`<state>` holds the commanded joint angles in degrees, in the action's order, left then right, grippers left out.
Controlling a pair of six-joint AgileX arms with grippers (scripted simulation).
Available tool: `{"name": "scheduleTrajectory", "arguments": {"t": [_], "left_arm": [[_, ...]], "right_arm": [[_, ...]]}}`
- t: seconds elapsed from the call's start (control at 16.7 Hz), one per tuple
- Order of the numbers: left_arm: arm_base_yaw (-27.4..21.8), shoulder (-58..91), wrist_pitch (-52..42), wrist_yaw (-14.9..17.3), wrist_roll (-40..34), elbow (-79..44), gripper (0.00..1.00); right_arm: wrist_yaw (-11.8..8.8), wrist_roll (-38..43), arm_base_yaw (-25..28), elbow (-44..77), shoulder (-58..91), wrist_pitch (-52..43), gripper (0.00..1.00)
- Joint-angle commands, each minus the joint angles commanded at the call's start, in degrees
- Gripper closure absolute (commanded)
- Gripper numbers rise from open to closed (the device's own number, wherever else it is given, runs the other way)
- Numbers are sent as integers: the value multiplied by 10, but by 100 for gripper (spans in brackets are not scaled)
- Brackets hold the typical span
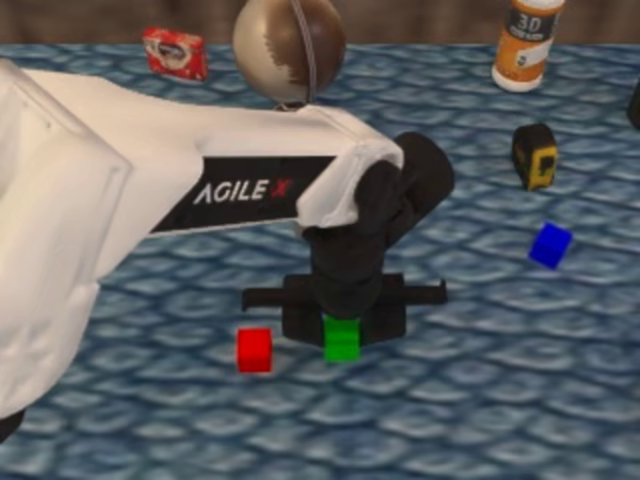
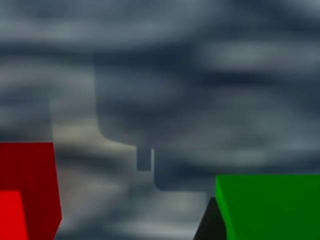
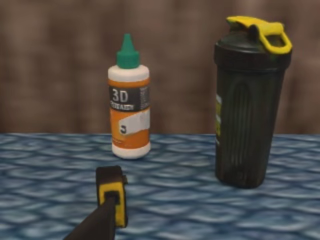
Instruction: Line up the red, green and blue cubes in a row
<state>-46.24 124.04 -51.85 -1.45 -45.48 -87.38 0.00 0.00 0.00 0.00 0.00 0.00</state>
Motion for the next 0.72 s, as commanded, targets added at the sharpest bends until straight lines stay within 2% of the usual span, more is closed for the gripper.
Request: {"name": "scheduleTrajectory", "arguments": {"t": [0.6, 0.72], "left_arm": [[0, 0, 0, 0, 0, 0, 2], [0, 0, 0, 0, 0, 0, 0]], "right_arm": [[0, 0, 0, 0, 0, 0, 0], [0, 0, 0, 0, 0, 0, 0]]}}
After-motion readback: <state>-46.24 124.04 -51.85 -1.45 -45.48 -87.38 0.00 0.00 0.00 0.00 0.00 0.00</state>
